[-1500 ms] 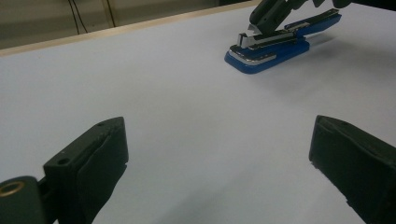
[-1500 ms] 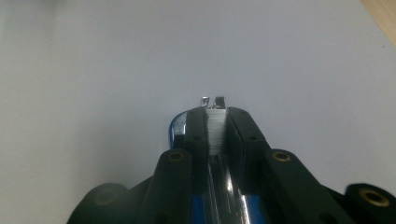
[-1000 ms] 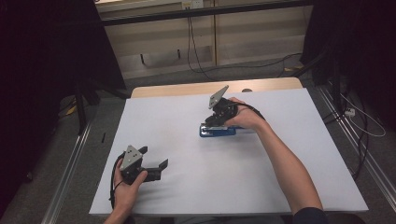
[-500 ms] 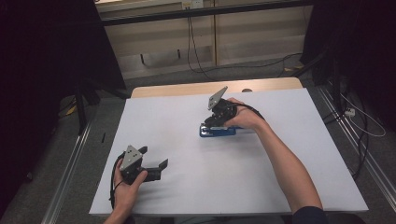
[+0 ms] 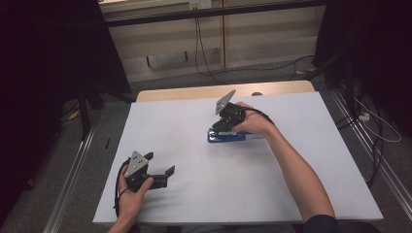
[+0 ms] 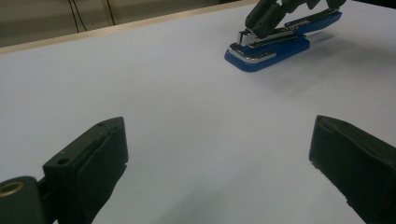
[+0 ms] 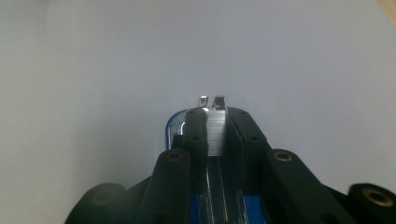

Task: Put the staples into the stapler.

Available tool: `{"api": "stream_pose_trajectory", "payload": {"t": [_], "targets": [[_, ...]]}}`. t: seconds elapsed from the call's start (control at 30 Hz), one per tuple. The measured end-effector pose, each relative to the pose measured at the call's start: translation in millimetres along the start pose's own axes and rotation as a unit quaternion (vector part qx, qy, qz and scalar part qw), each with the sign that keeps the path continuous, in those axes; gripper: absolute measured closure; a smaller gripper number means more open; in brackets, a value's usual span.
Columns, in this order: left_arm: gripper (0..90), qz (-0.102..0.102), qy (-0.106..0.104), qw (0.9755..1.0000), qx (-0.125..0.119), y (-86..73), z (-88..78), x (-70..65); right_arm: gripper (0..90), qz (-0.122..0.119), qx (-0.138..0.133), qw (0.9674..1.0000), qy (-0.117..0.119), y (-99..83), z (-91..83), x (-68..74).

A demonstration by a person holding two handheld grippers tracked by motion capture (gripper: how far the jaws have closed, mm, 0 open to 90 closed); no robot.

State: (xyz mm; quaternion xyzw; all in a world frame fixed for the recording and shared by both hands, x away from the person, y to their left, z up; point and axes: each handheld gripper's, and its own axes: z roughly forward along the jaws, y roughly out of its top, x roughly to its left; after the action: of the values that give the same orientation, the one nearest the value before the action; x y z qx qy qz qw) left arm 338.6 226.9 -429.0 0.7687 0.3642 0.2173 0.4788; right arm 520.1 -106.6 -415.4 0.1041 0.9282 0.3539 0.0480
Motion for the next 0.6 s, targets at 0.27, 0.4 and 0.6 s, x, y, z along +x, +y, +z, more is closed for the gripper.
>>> {"api": "stream_pose_trajectory", "payload": {"t": [0.27, 0.4, 0.6], "targets": [[4.8, 0.001, 0.000, 1.0000, -0.001, 0.1, -0.7, -0.1, 71.0, 0.004, -0.002, 1.0000, -0.004, 1.8, 5.0, 1.9], [4.8, 0.001, -0.001, 1.0000, -0.001, 0.0, -0.6, 0.3, 68.6, 0.011, -0.003, 0.9999, -0.006, 1.4, 3.6, 1.6], [4.8, 0.001, 0.000, 1.0000, 0.000, 0.0, -0.4, 0.0, 63.0, 0.026, -0.012, 0.9995, -0.015, 0.1, -1.9, -1.3]]}}
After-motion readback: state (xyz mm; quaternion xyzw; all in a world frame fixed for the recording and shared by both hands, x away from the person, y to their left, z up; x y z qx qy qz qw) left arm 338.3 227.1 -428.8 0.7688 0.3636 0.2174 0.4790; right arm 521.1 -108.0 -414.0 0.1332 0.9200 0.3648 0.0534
